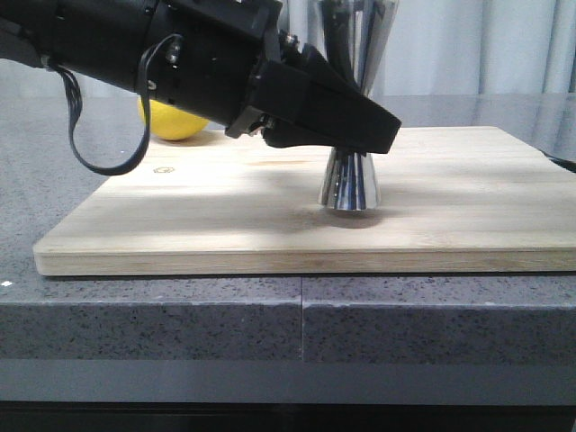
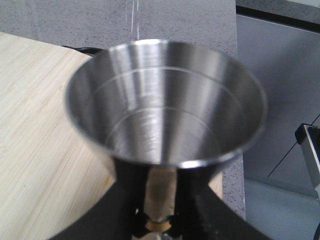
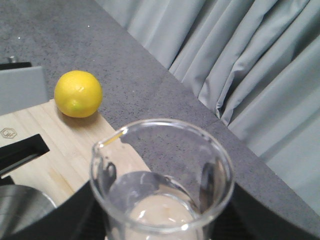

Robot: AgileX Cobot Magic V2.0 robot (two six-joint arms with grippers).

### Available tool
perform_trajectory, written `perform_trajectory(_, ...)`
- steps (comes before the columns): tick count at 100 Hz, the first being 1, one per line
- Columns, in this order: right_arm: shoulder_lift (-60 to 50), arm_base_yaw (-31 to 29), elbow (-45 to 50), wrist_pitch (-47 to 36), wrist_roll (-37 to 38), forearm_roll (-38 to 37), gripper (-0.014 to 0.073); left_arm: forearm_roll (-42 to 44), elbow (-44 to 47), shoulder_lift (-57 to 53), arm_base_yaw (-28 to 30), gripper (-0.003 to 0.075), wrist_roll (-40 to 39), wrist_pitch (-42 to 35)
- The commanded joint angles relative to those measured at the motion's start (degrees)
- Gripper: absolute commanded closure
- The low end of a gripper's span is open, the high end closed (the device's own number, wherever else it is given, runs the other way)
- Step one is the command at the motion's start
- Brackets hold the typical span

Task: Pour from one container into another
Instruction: 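Tilt the beaker with the right gripper, pouring liquid into the jigger cup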

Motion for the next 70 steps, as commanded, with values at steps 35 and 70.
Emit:
perform_trajectory(35,-1.5,3.2,-2.3,0.7,-0.2,-8.5,0.0342,-1.7,-2.0,-3.2,0.0,0.0662,-0.4,-2.7)
perform_trajectory(70,-1.5,3.2,-2.3,0.7,-0.2,-14.3,0.0342,-1.7,-2.0,-3.2,0.0,0.0662,-0.4,-2.7)
